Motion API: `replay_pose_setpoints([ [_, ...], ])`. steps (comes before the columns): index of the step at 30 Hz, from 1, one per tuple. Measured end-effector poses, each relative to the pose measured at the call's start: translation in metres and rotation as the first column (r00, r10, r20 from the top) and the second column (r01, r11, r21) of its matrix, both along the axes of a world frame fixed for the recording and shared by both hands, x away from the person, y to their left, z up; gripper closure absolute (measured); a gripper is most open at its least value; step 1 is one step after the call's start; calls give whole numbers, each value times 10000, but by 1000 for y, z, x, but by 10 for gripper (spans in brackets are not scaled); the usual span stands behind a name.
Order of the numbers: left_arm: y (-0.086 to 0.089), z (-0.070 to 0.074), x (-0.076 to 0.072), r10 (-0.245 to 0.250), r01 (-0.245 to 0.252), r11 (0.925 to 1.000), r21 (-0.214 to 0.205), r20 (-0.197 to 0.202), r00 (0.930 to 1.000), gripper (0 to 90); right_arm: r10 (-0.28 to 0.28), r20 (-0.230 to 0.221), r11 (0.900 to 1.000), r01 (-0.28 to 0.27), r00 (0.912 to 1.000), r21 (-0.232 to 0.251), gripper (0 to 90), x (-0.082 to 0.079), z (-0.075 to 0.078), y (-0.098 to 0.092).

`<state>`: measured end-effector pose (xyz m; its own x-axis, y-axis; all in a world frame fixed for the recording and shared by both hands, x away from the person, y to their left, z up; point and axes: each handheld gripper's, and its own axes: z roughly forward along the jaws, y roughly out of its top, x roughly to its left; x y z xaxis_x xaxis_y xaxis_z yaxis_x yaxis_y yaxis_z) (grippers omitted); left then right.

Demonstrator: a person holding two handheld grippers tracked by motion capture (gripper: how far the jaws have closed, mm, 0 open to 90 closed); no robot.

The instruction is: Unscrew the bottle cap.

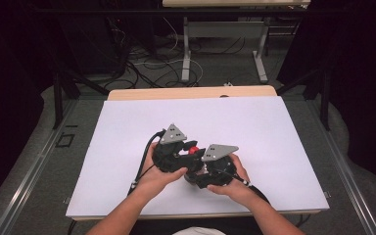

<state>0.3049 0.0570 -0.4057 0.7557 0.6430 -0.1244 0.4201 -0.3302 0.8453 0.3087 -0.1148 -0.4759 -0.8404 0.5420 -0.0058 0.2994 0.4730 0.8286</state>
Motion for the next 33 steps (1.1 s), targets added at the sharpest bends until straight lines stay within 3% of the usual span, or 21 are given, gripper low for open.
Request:
replay_pose_setpoints([
  [2, -3, 0, -1, 287, -287, 9996, -8, -6, 9996, 610, -80, 34, 10000, 80, 10000, -33, 302, 0, 0, 0],
  [5, -2, 1, 1, 150, -148, 9998, 102, -152, 9998, 605, -36, -53, 10000, 35, 10000, -35, 300, 1, 0, -1],
  [9, 8, 4, 9, -740, 730, 9971, -229, -453, 9962, 514, 261, -272, 9996, -262, 9993, -51, 300, 1, -1, -1],
  [12, 19, 9, 12, -1475, 1444, 9884, -467, -704, 9866, 464, 517, -334, 9986, -513, 9981, 131, 299, 0, -1, 0],
  [15, 29, 11, 16, -2482, 2448, 9682, -519, -726, 9660, 448, 846, -398, 9962, -838, 9956, 224, 299, 0, 0, 1],
  [19, 36, 7, 23, -4019, 3983, 9156, -556, -861, 9116, 482, 1363, -525, 9905, -1352, 9893, 251, 298, -3, 2, 2],
  [21, 35, 4, 24, -4351, 4332, 9004, -411, -887, 8960, 511, 1482, -446, 9887, -1470, 9879, 308, 298, -4, 1, 4],
  [22, 35, 3, 24, -4422, 4403, 8969, -407, -841, 8930, 528, 1556, -479, 9876, -1544, 9867, 269, 298, -4, 1, 5],
  [24, 36, 1, 25, -4369, 4350, 8995, -410, -836, 8956, 598, 1629, -423, 9865, -1619, 9857, 260, 298, -4, 0, 5],
  [28, 36, -1, 26, -4280, 4248, 9036, -554, -750, 9006, 603, 1588, -467, 9871, -1576, 9862, 289, 298, -4, -1, 5],
  [33, 29, 0, 17, -2989, 2976, 9542, -322, -533, 9528, 608, 1130, -407, 9932, -1118, 9928, 312, 300, -2, -1, 4],
])
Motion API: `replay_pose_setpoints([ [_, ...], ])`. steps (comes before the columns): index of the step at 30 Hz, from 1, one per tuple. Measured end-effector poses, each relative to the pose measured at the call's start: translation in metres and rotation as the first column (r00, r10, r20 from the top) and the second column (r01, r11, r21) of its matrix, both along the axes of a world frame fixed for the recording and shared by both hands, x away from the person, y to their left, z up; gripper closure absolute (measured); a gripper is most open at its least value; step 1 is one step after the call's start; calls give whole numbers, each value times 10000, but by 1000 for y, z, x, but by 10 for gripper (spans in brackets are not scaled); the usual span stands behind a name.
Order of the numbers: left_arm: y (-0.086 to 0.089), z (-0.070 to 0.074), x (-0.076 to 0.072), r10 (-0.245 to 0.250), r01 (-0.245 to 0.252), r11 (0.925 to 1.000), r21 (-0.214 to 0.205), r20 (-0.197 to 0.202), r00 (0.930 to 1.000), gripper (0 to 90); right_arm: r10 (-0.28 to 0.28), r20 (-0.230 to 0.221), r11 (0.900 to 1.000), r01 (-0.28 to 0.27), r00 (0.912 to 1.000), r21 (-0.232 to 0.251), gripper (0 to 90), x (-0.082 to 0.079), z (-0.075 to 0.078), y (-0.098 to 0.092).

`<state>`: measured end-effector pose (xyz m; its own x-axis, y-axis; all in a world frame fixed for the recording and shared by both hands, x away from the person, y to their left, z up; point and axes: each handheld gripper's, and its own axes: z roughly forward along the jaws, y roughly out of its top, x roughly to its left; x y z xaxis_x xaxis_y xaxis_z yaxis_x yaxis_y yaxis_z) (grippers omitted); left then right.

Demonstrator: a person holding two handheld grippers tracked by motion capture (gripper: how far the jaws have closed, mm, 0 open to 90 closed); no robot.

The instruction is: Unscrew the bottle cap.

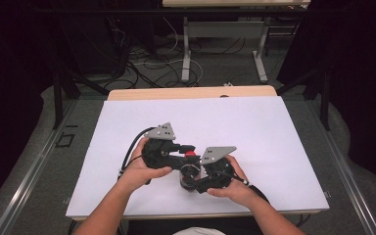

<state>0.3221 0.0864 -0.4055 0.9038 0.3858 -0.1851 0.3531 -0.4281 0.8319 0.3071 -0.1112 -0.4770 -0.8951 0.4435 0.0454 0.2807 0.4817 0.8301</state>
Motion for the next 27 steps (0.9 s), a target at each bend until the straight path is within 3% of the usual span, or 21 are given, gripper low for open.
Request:
replay_pose_setpoints([
  [2, -6, -1, -7, 764, -766, 9970, 50, 280, 9967, 610, -341, 61, 9994, 342, 9994, -110, 299, 0, 0, 0],
  [4, -11, -1, -12, 1425, -1435, 9896, 142, 563, 9882, 611, -564, 108, 9982, 566, 9984, -200, 300, 0, 0, 0],
  [7, -19, -4, -20, 2493, -2509, 9679, 124, 773, 9653, 611, -906, 140, 9956, 909, 9958, -217, 300, 0, -1, 0],
  [9, -23, -6, -24, 2899, -2916, 9565, 80, 878, 9530, 611, -999, 267, 9942, 1008, 9946, -373, 299, 1, -2, 0],
  [11, -23, -6, -23, 2866, -2891, 9571, 174, 870, 9541, 609, -1075, 257, 9934, 1085, 9939, -382, 299, 1, -2, 0],
  [15, -15, -4, -16, 2192, -2203, 9754, 112, 623, 9737, 538, -893, 121, 9955, 896, 9959, -302, 298, 2, -2, -1],
  [16, -15, -4, -16, 2192, -2203, 9754, 112, 623, 9737, 527, -893, 121, 9955, 896, 9959, -302, 298, 2, -2, -1],
  [17, -10, -2, -11, 1646, -1646, 9864, -10, 232, 9861, 505, -721, -6, 9972, 721, 9974, -212, 298, 3, -2, -2],
  [18, -7, -2, -8, 1298, -1298, 9915, -24, -2, 9915, 494, -668, -5, 9976, 668, 9978, -199, 298, 3, -2, -2],
  [19, -7, -2, -8, 1298, -1298, 9915, -24, -2, 9915, 491, -594, -66, 9981, 593, 9982, -162, 298, 2, -1, -2],
  [20, -1, -1, -3, 643, -647, 9976, -260, -191, 9978, 491, -546, 14, 9983, 546, 9985, -203, 298, 2, -1, -2],
  [23, 3, 0, 1, -7, 2, 9996, -286, -203, 9998, 493, -245, 13, 9995, 245, 9997, -186, 298, 1, -1, 0],
  [24, 6, 0, 5, -656, 653, 9976, -221, -126, 9978, 498, -104, -139, 9996, 101, 9998, -254, 297, 0, -1, 0],
  [27, 7, -3, 8, -1268, 1267, 9919, -111, -91, 9919, 551, 215, -15, 9996, -215, 9998, -165, 297, -2, -1, 3],
])
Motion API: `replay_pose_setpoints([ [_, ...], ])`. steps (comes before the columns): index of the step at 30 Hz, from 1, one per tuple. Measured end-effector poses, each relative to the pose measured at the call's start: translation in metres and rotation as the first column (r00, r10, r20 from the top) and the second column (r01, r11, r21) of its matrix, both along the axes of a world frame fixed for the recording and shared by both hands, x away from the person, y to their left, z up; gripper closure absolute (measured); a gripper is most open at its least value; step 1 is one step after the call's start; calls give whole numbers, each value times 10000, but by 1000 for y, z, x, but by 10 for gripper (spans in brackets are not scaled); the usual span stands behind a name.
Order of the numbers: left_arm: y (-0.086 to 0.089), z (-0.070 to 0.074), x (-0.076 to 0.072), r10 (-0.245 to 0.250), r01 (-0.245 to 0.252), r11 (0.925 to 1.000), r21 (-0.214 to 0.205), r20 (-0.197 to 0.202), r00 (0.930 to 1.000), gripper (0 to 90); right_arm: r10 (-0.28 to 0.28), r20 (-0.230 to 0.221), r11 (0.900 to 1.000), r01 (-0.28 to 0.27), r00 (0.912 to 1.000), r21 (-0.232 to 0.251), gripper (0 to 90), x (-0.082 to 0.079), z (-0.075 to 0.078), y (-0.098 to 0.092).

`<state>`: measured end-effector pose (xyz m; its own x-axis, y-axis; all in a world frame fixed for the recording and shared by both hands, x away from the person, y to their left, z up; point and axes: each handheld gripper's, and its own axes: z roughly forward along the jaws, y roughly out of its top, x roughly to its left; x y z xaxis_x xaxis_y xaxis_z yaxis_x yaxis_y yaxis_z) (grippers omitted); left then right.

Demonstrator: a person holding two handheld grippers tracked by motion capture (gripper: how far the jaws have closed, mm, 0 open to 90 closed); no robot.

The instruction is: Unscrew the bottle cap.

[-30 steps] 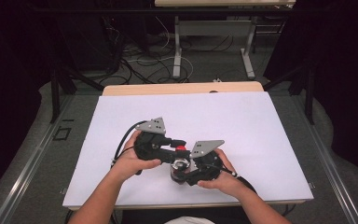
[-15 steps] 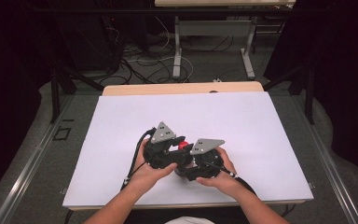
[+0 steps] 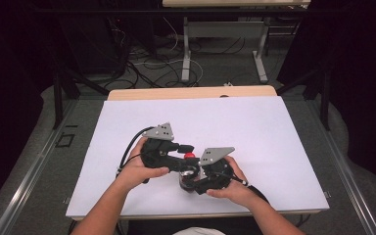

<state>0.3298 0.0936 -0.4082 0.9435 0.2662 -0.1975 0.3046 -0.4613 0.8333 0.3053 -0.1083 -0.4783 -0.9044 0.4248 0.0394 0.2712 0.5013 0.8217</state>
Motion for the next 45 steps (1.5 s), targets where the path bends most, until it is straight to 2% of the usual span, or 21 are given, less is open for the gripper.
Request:
replay_pose_setpoints([
  [6, -1, -3, -2, 94, -94, 10000, -12, 154, 9998, 606, 58, -43, 10000, -58, 10000, -57, 297, -1, 0, 1],
  [8, -4, -3, -5, 644, -645, 9979, 0, 266, 9976, 608, -116, 40, 9999, 117, 9999, -45, 298, -1, -1, 1],
  [10, -8, -4, -9, 1406, -1405, 9901, -63, 279, 9897, 609, -346, 51, 9994, 346, 9994, -54, 298, 0, -1, 1],
  [11, -8, -4, -9, 1406, -1405, 9901, -63, 279, 9897, 610, -422, -59, 9990, 422, 9991, -154, 298, 1, 0, 0],
  [12, -13, -4, -15, 2249, -2250, 9744, -33, 407, 9735, 610, -580, -42, 9983, 580, 9983, -109, 298, 1, -1, 0],
  [16, -25, -8, -27, 3672, -3687, 9296, 19, 854, 9262, 611, -1022, 96, 9945, 1024, 9947, -242, 298, 2, -3, 0],
  [17, -27, -8, -28, 3766, -3792, 9253, 87, 986, 9211, 610, -1027, 144, 9942, 1031, 9946, -300, 298, 3, -3, 0],
  [20, -29, -8, -28, 3871, -3900, 9208, 106, 982, 9168, 606, -1097, 65, 9935, 1099, 9939, -296, 298, 4, -4, -1],
  [21, -29, -8, -28, 3890, -3913, 9202, 91, 881, 9170, 600, -1119, 48, 9934, 1120, 9937, -245, 298, 4, -4, -1],
  [23, -26, -7, -26, 3552, -3563, 9344, 39, 705, 9321, 546, -1052, 22, 9941, 1052, 9945, -280, 298, 4, -3, -2],
  [25, -22, -5, -24, 3406, -3417, 9398, 74, 621, 9381, 509, -1051, 20, 9942, 1052, 9945, -212, 297, 5, -3, -3],
  [26, -20, -3, -23, 3248, -3264, 9451, 176, 615, 9438, 491, -1058, -53, 9942, 1056, 9944, -224, 298, 5, -2, -4],
  [28, -13, 0, -20, 2940, -2945, 9557, 31, 467, 9547, 487, -1032, -51, 9945, 1031, 9946, -175, 297, 5, -2, -5],
  [30, -8, 2, -18, 2373, -2371, 9714, -109, 233, 9712, 489, -941, -35, 9954, 941, 9956, -194, 297, 5, -1, -5],
  [33, -2, 4, -10, 1115, -1111, 9937, -136, 389, 9930, 512, -746, -128, 9971, 745, 9971, -124, 298, 4, -1, -3],
  [35, 0, 2, -6, 559, -552, 9983, -201, 356, 9978, 523, -545, -110, 9984, 543, 9985, -160, 298, 2, 0, -2],
  [36, 0, 2, -6, 559, -552, 9983, -201, 356, 9978, 526, -427, -45, 9991, 426, 9991, -67, 298, 1, 0, -1],
  [37, 1, -2, -1, 130, -124, 9994, -313, 203, 9997, 542, -267, -71, 9996, 267, 9996, -34, 298, 1, 0, -1],
  [40, 3, -7, 3, -370, 363, 9969, -692, -85, 9993, 598, 142, -65, 9999, -142, 9999, -13, 297, -1, 1, 0],
  [42, 3, -8, 3, -441, 438, 9962, -752, -20, 9990, 605, 165, -122, 9999, -165, 9998, -23, 297, -2, 1, 1],
  [45, 3, -9, 0, 186, -183, 9975, -675, 29, 9998, 612, -2, -118, 10000, 1, 9999, -59, 298, -1, 0, 1],
])
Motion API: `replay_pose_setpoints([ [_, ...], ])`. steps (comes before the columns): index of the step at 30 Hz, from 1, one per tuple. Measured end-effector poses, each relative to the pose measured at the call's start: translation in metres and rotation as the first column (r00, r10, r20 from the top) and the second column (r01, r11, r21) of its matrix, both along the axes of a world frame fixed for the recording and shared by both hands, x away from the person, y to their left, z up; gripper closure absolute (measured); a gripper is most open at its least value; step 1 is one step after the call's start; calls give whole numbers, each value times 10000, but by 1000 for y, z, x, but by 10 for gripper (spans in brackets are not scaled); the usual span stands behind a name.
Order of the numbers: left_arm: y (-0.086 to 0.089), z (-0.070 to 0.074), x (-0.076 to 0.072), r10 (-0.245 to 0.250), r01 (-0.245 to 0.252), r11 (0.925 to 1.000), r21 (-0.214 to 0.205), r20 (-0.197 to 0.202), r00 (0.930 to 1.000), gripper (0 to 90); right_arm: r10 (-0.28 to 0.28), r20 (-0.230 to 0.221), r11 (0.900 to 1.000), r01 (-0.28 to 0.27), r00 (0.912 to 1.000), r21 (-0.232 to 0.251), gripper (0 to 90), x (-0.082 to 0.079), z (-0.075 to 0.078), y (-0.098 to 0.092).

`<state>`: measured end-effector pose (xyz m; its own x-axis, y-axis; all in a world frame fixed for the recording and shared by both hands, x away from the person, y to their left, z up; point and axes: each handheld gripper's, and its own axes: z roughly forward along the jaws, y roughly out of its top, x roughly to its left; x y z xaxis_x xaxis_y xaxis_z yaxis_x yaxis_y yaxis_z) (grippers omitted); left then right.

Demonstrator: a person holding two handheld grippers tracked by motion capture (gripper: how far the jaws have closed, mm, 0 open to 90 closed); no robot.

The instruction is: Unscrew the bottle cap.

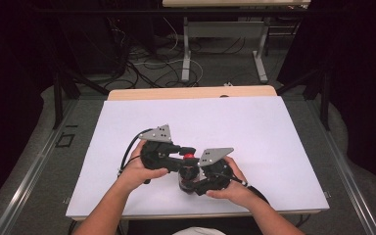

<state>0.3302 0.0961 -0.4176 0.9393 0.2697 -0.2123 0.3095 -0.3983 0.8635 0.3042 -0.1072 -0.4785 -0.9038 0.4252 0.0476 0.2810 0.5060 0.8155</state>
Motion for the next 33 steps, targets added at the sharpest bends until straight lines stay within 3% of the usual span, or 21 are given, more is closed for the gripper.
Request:
replay_pose_setpoints([
  [2, -3, 0, -3, 736, -736, 9973, 68, 23, 9973, 613, -290, 48, 9996, 290, 9996, -23, 298, 1, -1, 0],
  [3, -6, 1, -7, 1215, -1217, 9924, 156, 98, 9925, 614, -442, 24, 9990, 443, 9990, -66, 298, 1, -1, 0],
  [4, -6, 1, -7, 1215, -1217, 9924, 156, 98, 9925, 614, -560, 58, 9984, 561, 9984, -110, 298, 2, -1, 0],
  [5, -13, 1, -13, 2112, -2124, 9766, 330, 367, 9768, 615, -719, 93, 9973, 721, 9974, -157, 298, 3, -1, 0],
  [6, -17, 1, -17, 2666, -2685, 9625, 390, 468, 9627, 615, -797, -8, 9964, 797, 9968, -276, 298, 3, 0, -1],
  [9, -28, 0, -27, 3728, -3774, 9247, 499, 813, 9243, 616, -1210, 308, 9920, 1220, 9922, -323, 298, 4, -2, -1],
  [11, -33, 0, -30, 4017, -4076, 9117, 507, 980, 9105, 615, -1299, 288, 9910, 1307, 9911, -302, 298, 4, -2, -2],
  [15, -32, 2, -29, 3966, -4013, 9148, 464, 859, 9140, 594, -1183, 239, 9925, 1190, 9927, -284, 298, 4, -2, -4],
  [16, -30, 3, -28, 3839, -3883, 9204, 446, 832, 9196, 578, -1179, 206, 9927, 1183, 9928, -214, 298, 4, -1, -4],
  [17, -28, 5, -26, 3706, -3741, 9259, 525, 646, 9265, 578, -1179, 206, 9927, 1183, 9928, -214, 298, 4, -1, -4],
  [18, -21, 9, -21, 3207, -3214, 9449, 614, 212, 9469, 540, -1087, 153, 9938, 1090, 9940, -203, 298, 5, 0, -5],
  [19, -21, 9, -21, 3207, -3214, 9449, 614, 212, 9469, 532, -1015, 148, 9946, 1017, 9947, -184, 298, 5, 0, -5],
  [22, -11, 12, -15, 2465, -2457, 9679, 538, -84, 9691, 509, -971, 94, 9953, 971, 9952, -21, 298, 4, 0, -5],
  [23, -7, 12, -10, 1886, -1880, 9818, 269, -219, 9818, 479, -787, 94, 9969, 787, 9969, -11, 298, 4, 0, -4],
  [24, -7, 12, -10, 1886, -1880, 9818, 269, -219, 9818, 477, -655, 59, 9979, 655, 9978, -20, 297, 4, 0, -4],
  [25, -4, 11, -7, 1551, -1547, 9879, 144, -300, 9874, 477, -655, 59, 9979, 655, 9978, -20, 297, 4, 0, -4],
  [26, -1, 9, -2, 801, -801, 9968, 21, -395, 9960, 479, -558, 44, 9984, 558, 9984, 37, 298, 2, 0, -2],
  [27, -1, 9, -2, 801, -801, 9968, 21, -395, 9960, 488, -558, 44, 9984, 558, 9984, 37, 298, 2, 0, -2],
  [29, 1, 6, 2, 272, -267, 9995, 154, -276, 9993, 510, -281, 20, 9996, 281, 9996, 60, 298, 1, 1, -1],
  [32, 2, 4, 3, 64, -65, 10000, -25, -422, 9991, 595, -177, 15, 9998, 177, 9998, 104, 298, 0, 1, 0],
  [33, 2, 3, 2, 10, -8, 10000, 61, -260, 9997, 602, -182, 51, 9998, 182, 9998, 79, 298, 0, 0, 0],
])
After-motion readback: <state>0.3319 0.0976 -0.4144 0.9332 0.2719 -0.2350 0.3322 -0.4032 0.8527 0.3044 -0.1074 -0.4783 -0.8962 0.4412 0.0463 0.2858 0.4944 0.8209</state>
